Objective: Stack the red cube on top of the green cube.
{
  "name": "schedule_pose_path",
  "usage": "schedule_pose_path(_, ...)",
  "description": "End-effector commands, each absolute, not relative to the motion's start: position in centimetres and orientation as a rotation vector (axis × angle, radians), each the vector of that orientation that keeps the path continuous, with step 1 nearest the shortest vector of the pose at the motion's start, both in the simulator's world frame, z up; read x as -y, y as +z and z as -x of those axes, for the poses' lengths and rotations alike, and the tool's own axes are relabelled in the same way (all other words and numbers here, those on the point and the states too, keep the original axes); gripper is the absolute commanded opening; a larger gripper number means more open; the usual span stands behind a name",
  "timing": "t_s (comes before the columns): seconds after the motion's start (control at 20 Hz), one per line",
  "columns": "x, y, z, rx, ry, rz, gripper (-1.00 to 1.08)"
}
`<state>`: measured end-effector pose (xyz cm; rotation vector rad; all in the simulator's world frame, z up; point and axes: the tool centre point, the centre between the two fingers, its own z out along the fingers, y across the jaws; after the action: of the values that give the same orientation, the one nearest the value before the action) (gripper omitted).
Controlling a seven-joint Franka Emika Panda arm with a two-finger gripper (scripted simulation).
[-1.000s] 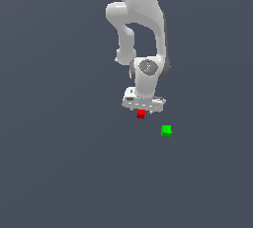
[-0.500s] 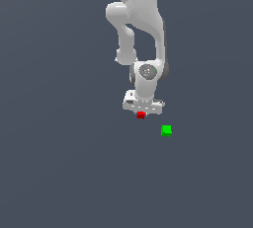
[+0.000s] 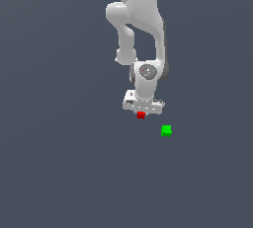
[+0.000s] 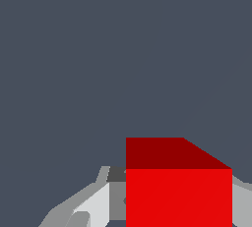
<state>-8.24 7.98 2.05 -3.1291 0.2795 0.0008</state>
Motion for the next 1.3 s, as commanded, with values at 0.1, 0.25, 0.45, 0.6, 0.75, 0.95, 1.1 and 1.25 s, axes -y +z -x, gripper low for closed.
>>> schedule_pose_path(0.1, -8.0, 2.6, 8.2, -0.280, 0.000, 3.129, -1.00)
schedule_pose_path(0.25, -8.0, 3.6, 8.3, -0.280, 0.000, 3.129, -1.00)
schedule_pose_path(0.45, -7.9, 5.7, 8.3, -0.280, 0.000, 3.129, -1.00)
schedule_pose_path(0.6, -7.9, 7.8, 8.3, -0.280, 0.000, 3.129, -1.00)
schedule_pose_path(0.75, -7.9, 9.6, 8.3, -0.280, 0.000, 3.129, -1.00)
schedule_pose_path(0.95, -7.9, 11.3, 8.3, -0.280, 0.000, 3.129, -1.00)
schedule_pose_path(1.1, -7.9, 12.0, 8.3, -0.280, 0.000, 3.129, -1.00)
schedule_pose_path(1.25, -8.0, 12.2, 8.2, -0.280, 0.000, 3.129, -1.00)
